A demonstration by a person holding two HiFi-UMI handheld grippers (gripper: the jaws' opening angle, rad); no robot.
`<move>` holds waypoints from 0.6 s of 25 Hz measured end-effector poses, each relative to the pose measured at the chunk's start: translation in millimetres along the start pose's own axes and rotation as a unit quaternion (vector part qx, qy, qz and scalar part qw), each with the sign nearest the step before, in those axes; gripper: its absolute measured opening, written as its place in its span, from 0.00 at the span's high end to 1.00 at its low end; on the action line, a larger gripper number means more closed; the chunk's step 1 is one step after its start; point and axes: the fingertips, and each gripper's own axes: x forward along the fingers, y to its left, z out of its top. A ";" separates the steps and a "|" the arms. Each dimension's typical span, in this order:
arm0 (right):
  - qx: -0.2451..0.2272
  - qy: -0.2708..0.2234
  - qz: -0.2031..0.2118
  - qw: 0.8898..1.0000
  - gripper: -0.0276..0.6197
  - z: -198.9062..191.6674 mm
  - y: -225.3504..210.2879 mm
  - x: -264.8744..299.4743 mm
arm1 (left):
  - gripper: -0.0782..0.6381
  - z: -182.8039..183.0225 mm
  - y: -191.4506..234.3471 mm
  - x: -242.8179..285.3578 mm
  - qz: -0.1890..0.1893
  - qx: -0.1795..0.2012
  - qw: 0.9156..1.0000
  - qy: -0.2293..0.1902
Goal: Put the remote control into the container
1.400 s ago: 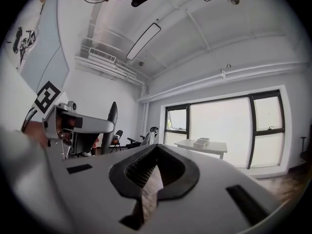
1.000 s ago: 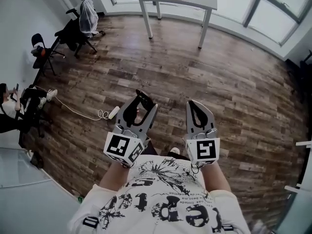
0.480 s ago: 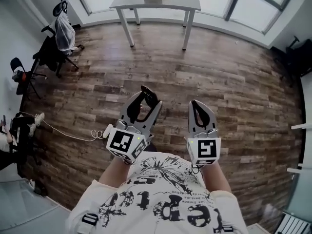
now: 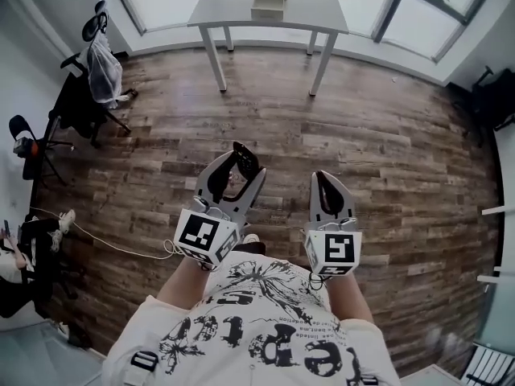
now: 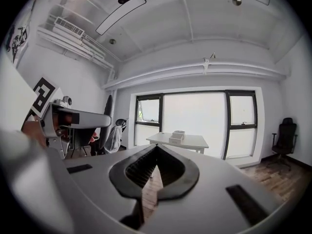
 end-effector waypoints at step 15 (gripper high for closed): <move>0.001 0.005 0.110 0.994 0.95 11.7 76.1 144.0 | 0.54 -3.8 137.5 -3.1 0.101 -0.017 0.995 0.014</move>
